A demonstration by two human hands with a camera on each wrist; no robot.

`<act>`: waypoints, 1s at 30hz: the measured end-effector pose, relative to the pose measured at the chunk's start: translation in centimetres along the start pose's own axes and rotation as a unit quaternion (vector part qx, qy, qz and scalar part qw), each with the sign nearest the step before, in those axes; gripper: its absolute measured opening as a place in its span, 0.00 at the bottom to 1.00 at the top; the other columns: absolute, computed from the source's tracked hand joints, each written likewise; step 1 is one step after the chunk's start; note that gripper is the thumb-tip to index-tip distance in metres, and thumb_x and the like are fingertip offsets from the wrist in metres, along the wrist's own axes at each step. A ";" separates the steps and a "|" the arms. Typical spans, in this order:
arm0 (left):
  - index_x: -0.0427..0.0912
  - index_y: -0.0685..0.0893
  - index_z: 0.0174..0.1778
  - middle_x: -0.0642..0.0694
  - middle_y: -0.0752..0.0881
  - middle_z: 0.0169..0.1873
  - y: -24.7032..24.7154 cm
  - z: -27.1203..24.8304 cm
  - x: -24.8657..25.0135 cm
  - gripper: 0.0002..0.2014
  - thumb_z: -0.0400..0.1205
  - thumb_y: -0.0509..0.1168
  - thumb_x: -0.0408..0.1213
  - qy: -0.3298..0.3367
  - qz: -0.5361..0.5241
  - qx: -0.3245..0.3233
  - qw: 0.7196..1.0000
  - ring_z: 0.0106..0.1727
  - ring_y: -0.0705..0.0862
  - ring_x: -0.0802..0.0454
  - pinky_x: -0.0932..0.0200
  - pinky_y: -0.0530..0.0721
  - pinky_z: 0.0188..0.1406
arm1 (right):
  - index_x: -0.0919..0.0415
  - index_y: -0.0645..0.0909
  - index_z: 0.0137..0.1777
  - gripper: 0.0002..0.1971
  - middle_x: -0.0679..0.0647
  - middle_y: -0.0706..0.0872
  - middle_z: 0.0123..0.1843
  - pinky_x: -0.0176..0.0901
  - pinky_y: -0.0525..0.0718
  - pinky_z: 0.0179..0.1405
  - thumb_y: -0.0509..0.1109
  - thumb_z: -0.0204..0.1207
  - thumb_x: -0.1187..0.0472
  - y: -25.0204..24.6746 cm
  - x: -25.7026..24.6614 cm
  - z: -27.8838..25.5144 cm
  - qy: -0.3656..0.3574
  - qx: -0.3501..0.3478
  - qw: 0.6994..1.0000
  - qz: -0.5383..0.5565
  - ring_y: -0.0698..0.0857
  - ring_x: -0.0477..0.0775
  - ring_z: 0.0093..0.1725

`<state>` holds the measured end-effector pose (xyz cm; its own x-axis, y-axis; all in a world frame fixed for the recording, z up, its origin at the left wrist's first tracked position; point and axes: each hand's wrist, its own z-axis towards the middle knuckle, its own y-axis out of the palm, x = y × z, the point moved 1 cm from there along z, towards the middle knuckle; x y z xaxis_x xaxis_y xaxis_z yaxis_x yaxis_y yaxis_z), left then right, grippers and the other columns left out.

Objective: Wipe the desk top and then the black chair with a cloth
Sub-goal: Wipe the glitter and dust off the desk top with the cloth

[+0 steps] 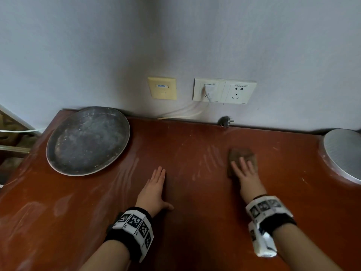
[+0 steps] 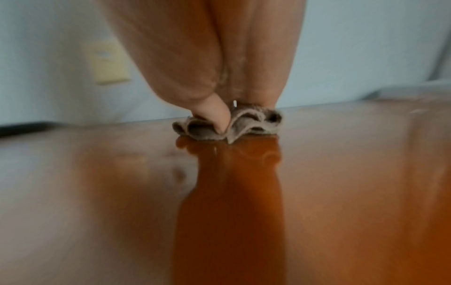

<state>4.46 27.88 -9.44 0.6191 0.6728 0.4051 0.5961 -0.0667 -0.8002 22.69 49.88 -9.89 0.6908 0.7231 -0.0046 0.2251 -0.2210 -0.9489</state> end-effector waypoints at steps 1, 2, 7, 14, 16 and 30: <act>0.45 0.37 0.83 0.50 0.35 0.82 0.0 0.0 -0.1 0.60 0.68 0.78 0.49 -0.003 -0.002 0.003 1.000 0.83 0.37 0.54 0.58 0.44 0.80 | 0.50 0.41 0.83 0.43 0.57 0.37 0.84 0.55 0.48 0.81 0.57 0.74 0.77 -0.6 1.1 0.8 0.058 -0.043 0.997 0.030 0.42 0.63 0.83; 0.45 0.37 0.83 0.51 0.35 0.82 0.0 0.0 -0.1 0.61 0.68 0.78 0.49 -0.004 -0.005 0.003 1.000 0.82 0.36 0.55 0.58 0.45 0.80 | 0.49 0.42 0.83 0.43 0.58 0.38 0.84 0.57 0.48 0.80 0.59 0.75 0.74 -0.6 0.8 1.3 0.079 -0.051 0.995 0.040 0.43 0.65 0.83; 0.43 0.35 0.82 0.50 0.36 0.82 -0.3 0.8 0.2 0.62 0.68 0.78 0.45 -0.011 -0.017 0.005 1.000 0.83 0.38 0.54 0.58 0.49 0.82 | 0.50 0.84 0.62 0.27 0.64 0.81 0.67 0.72 0.81 0.52 0.70 0.58 0.60 1.6 -10.5 -1.3 -0.210 0.037 0.977 -0.014 0.80 0.74 0.64; 0.46 0.33 0.82 0.52 0.37 0.82 -1.0 1.0 0.3 0.65 0.65 0.80 0.46 -0.021 -0.033 -0.001 0.999 0.83 0.40 0.56 0.58 0.54 0.80 | 0.53 0.73 0.74 0.33 0.56 0.67 0.79 0.56 0.76 0.67 0.53 0.67 0.70 -0.3 -7.4 1.7 -0.181 0.024 0.983 0.022 0.71 0.65 0.75; 0.46 0.34 0.82 0.51 0.37 0.82 -1.0 1.0 0.6 0.65 0.65 0.80 0.45 -0.025 -0.038 0.002 0.999 0.83 0.41 0.56 0.58 0.52 0.81 | 0.50 0.47 0.83 0.39 0.54 0.41 0.84 0.55 0.54 0.81 0.54 0.75 0.75 -0.9 -5.0 3.2 -0.081 -0.025 0.996 0.036 0.45 0.63 0.83; 0.45 0.35 0.82 0.51 0.38 0.83 -0.7 2.8 1.7 0.65 0.64 0.80 0.47 -0.019 -0.063 0.033 0.997 0.83 0.40 0.55 0.58 0.49 0.80 | 0.43 0.42 0.82 0.35 0.51 0.35 0.84 0.56 0.48 0.81 0.49 0.81 0.71 -2.2 -5.7 8.0 -0.030 -0.040 0.996 0.069 0.37 0.58 0.83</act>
<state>3.64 31.17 -9.40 0.5208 0.6996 0.4892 0.6330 0.0681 -0.7711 12.81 51.47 -10.26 0.6767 0.7199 -0.1544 0.1871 -0.3710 -0.9096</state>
